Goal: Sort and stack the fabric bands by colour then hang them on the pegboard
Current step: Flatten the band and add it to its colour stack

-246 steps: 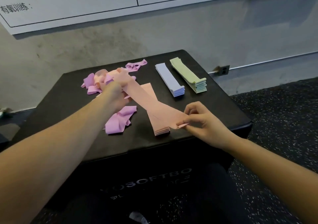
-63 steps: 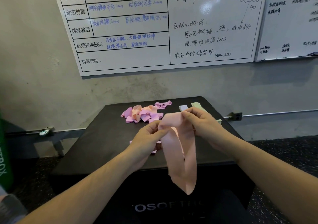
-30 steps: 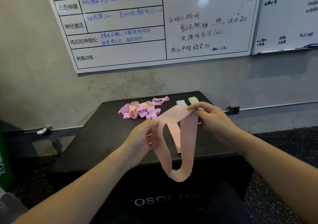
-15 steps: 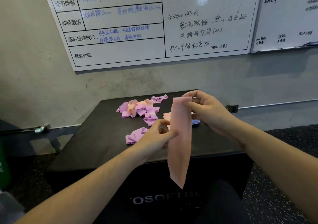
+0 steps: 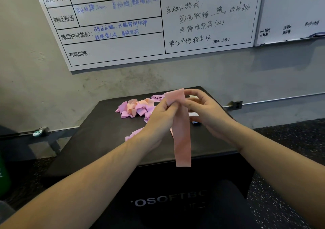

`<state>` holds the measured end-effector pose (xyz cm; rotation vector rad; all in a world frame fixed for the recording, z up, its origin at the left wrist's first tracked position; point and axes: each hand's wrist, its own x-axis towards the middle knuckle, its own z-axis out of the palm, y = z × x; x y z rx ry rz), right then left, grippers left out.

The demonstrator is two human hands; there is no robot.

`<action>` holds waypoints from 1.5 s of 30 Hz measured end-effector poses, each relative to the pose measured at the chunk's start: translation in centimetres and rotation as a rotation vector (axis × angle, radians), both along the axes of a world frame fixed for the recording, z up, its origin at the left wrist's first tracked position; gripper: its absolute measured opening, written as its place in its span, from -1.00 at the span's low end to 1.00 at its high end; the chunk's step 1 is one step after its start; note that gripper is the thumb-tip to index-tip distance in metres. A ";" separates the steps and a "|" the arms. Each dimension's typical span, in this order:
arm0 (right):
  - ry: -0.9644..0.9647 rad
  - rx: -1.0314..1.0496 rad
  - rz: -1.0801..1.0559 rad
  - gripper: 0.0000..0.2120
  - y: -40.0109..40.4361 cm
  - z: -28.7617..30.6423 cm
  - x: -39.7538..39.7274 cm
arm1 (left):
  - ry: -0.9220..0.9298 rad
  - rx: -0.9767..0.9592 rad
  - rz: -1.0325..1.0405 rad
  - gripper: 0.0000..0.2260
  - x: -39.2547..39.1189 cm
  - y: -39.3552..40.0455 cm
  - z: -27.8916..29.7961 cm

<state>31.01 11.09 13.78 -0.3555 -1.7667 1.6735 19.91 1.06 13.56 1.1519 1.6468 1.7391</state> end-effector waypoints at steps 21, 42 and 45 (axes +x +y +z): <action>-0.326 0.160 -0.094 -0.90 8.0 -13.4 3.7 | -0.621 -0.054 0.342 -0.79 -9.0 9.4 -3.1; -0.184 1.016 -0.047 -0.79 14.0 -18.3 -2.5 | -0.052 -0.401 0.362 -0.84 -18.7 20.1 -10.1; -0.191 0.999 -0.019 -0.82 14.3 -18.2 -4.4 | 0.028 -0.422 0.374 -0.82 -19.7 21.3 -10.9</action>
